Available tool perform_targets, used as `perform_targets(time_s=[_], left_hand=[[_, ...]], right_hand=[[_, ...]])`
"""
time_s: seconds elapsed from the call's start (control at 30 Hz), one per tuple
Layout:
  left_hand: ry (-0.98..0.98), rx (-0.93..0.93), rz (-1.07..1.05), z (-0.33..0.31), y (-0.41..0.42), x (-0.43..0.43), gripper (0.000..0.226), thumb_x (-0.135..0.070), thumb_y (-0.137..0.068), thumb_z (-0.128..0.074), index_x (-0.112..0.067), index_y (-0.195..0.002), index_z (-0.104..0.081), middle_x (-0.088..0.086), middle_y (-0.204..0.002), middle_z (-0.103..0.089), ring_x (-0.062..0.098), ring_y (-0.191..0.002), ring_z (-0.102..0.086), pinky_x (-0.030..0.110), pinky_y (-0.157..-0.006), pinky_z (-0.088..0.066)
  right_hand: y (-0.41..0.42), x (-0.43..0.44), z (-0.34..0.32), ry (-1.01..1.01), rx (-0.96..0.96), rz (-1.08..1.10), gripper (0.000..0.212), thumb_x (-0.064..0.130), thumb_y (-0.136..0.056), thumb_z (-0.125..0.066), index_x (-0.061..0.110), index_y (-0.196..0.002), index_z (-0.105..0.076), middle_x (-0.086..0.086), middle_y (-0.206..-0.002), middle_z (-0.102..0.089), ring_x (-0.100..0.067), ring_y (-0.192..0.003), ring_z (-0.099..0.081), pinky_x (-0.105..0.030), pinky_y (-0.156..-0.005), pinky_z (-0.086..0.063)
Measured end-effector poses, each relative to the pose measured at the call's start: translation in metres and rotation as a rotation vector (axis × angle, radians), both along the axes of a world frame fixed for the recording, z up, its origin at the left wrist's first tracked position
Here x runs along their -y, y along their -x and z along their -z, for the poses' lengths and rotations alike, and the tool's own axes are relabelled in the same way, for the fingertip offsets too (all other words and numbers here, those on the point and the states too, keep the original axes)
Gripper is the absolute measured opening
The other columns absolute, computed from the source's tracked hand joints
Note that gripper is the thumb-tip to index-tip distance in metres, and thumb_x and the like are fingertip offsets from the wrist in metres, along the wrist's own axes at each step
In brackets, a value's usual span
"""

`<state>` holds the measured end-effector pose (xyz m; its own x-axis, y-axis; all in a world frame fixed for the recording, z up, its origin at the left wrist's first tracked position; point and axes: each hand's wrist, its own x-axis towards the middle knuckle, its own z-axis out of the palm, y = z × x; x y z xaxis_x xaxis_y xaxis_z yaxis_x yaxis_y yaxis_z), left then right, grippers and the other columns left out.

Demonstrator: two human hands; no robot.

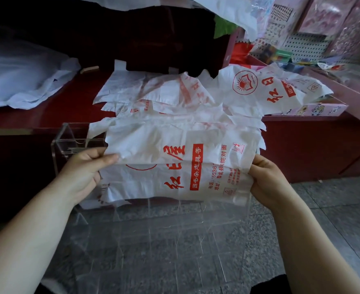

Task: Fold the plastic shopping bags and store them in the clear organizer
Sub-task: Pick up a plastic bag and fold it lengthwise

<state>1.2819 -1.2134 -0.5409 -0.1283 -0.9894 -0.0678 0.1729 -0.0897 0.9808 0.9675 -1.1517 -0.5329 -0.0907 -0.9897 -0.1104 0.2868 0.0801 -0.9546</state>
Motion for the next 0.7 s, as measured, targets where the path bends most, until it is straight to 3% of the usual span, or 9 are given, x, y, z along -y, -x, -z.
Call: perform_targets(time_s=[0.03, 0.1, 0.13, 0.2, 0.27, 0.33, 0.47, 0.57, 0.7], left_hand=[[0.026, 0.002, 0.001, -0.001, -0.002, 0.000, 0.064, -0.052, 0.004, -0.085, -0.023, -0.052, -0.073, -0.006, -0.056, -0.069, 0.002, -0.053, -0.065, 0.013, -0.050, -0.052], [0.067, -0.012, -0.009, -0.007, -0.006, -0.003, 0.063, -0.053, 0.002, -0.085, -0.023, -0.052, -0.073, -0.005, -0.056, -0.068, 0.003, -0.052, -0.065, 0.014, -0.051, -0.052], [0.077, -0.010, -0.022, -0.010, -0.007, -0.007, 0.057, -0.052, -0.005, -0.087, -0.023, -0.051, -0.073, -0.006, -0.056, -0.068, 0.003, -0.053, -0.065, 0.013, -0.051, -0.052], [0.114, -0.024, -0.007, -0.015, -0.012, -0.012, 0.018, -0.037, -0.049, -0.087, -0.026, -0.051, -0.073, -0.008, -0.056, -0.068, 0.001, -0.055, -0.065, 0.011, -0.055, -0.052], [0.143, 0.090, -0.052, -0.019, -0.020, -0.017, 0.049, 0.004, -0.083, -0.055, -0.031, -0.052, -0.072, -0.012, -0.058, -0.068, 0.000, -0.061, -0.065, 0.010, -0.061, -0.051], [0.194, 0.218, -0.149, -0.026, -0.029, -0.029, 0.061, 0.018, -0.081, -0.043, -0.028, -0.054, -0.072, -0.017, -0.058, -0.068, 0.000, -0.069, -0.063, 0.011, -0.067, -0.049], [0.471, 0.363, -0.394, -0.062, -0.025, -0.051, 0.033, 0.007, -0.082, -0.053, -0.022, -0.067, -0.062, -0.029, -0.059, -0.063, -0.014, -0.063, -0.058, -0.002, -0.062, -0.040], [0.666, 0.397, -0.131, -0.097, 0.006, -0.073, 0.011, -0.030, -0.071, -0.065, -0.035, -0.081, -0.061, -0.029, -0.076, -0.066, -0.014, -0.078, -0.059, 0.001, -0.070, -0.042], [0.574, 0.637, 0.219, -0.107, 0.053, -0.078, 0.034, -0.027, -0.077, -0.069, -0.034, -0.107, -0.054, -0.024, -0.096, -0.056, -0.011, -0.087, -0.052, 0.011, -0.082, -0.042]], right_hand=[[-0.003, -0.001, -0.004, 0.005, -0.021, 0.004, 0.038, 0.025, -0.037, -0.089, 0.014, -0.070, -0.075, -0.005, -0.072, -0.072, -0.018, -0.063, -0.069, -0.030, -0.052, -0.056], [-0.007, -0.003, -0.014, 0.014, -0.059, 0.058, 0.012, 0.004, -0.070, -0.072, 0.014, -0.074, -0.073, -0.001, -0.069, -0.072, -0.016, -0.061, -0.069, -0.031, -0.048, -0.056], [-0.008, -0.004, -0.021, 0.002, -0.116, 0.095, 0.026, -0.009, -0.080, -0.057, 0.013, -0.080, -0.069, 0.001, -0.064, -0.071, -0.014, -0.056, -0.067, -0.028, -0.044, -0.055], [-0.006, -0.006, -0.037, 0.041, -0.225, 0.154, 0.034, -0.016, -0.081, -0.049, 0.013, -0.092, -0.064, 0.007, -0.048, -0.061, -0.007, -0.045, -0.059, -0.019, -0.043, -0.050], [-0.005, -0.008, -0.057, 0.125, -0.337, 0.152, 0.030, 0.000, -0.073, -0.069, 0.016, -0.099, -0.065, 0.010, -0.042, -0.046, -0.003, -0.040, -0.047, -0.011, -0.046, -0.044], [-0.006, -0.010, -0.078, 0.176, -0.419, 0.117, 0.023, 0.000, -0.073, -0.070, 0.016, -0.089, -0.065, 0.010, -0.043, -0.051, 0.000, -0.042, -0.050, -0.009, -0.047, -0.043], [-0.021, -0.016, -0.114, 0.251, -0.647, -0.029, 0.032, -0.010, -0.082, -0.056, 0.021, -0.077, -0.062, 0.012, -0.059, -0.068, 0.002, -0.058, -0.062, -0.011, -0.060, -0.051], [-0.041, -0.023, -0.129, 0.280, -0.745, -0.142, 0.034, -0.007, -0.082, -0.059, 0.026, -0.074, -0.064, 0.009, -0.062, -0.069, -0.007, -0.067, -0.064, -0.024, -0.072, -0.052], [-0.064, -0.029, -0.136, 0.342, -0.738, -0.200, 0.030, -0.004, -0.082, -0.060, 0.025, -0.075, -0.064, 0.009, -0.060, -0.066, -0.008, -0.066, -0.061, -0.023, -0.069, -0.050]])
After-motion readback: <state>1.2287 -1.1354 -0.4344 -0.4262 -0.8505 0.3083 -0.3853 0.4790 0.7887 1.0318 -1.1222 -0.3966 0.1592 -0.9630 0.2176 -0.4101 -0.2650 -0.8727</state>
